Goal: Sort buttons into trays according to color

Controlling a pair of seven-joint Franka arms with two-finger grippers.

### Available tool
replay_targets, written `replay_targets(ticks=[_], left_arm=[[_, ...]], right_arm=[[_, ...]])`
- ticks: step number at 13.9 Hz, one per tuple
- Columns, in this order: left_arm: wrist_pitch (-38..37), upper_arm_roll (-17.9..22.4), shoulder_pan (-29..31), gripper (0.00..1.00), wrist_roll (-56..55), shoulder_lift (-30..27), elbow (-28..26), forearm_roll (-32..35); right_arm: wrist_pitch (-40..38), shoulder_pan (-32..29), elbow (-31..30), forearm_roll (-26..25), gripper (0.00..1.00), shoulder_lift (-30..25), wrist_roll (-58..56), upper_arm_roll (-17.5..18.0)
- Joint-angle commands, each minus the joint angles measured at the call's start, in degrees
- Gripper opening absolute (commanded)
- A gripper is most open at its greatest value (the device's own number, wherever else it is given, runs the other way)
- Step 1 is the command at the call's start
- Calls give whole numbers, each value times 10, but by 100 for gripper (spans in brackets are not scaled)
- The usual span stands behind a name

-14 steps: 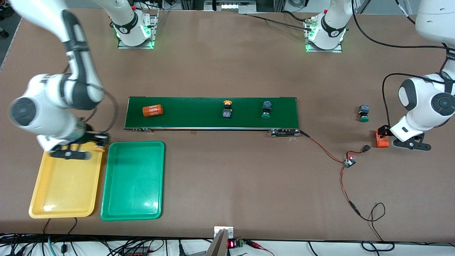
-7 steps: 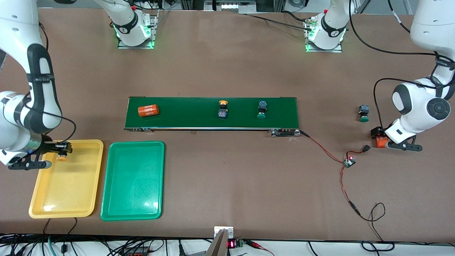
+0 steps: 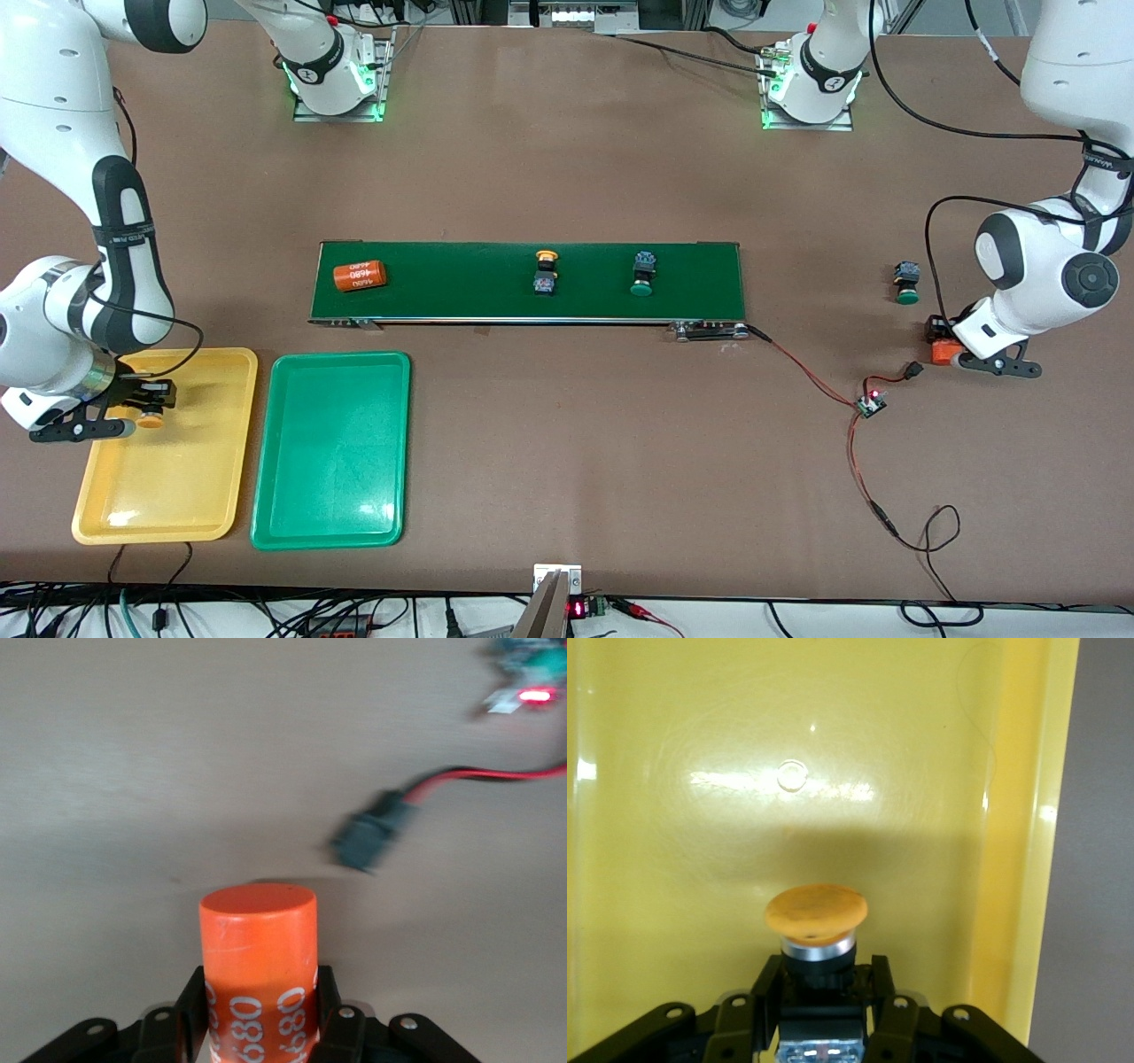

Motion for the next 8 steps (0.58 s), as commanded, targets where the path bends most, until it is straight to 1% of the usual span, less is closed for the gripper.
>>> replay_targets(ticks=[1, 3, 4, 6, 7, 8], left_arm=[[-108, -42, -1, 24, 15, -64, 7, -13], [-166, -82, -4, 24, 14, -76, 27, -13], [-188, -105, -4, 24, 17, -75, 35, -13], [-206, -159, -5, 25, 20, -76, 37, -13], [-211, -180, -5, 25, 21, -74, 34, -13], [-211, -207, -6, 25, 20, -73, 31, -13]], right_arm=[[-1, -10, 11, 11, 84, 3, -16, 11], [-6, -7, 0, 12, 89, -8, -16, 15], [-12, -6, -19, 14, 90, -29, -16, 25], [-50, -6, -85, 15, 92, -102, 8, 54], [-69, -6, -122, 15, 92, -140, 29, 71], [-81, -6, -168, 15, 92, -189, 57, 90]])
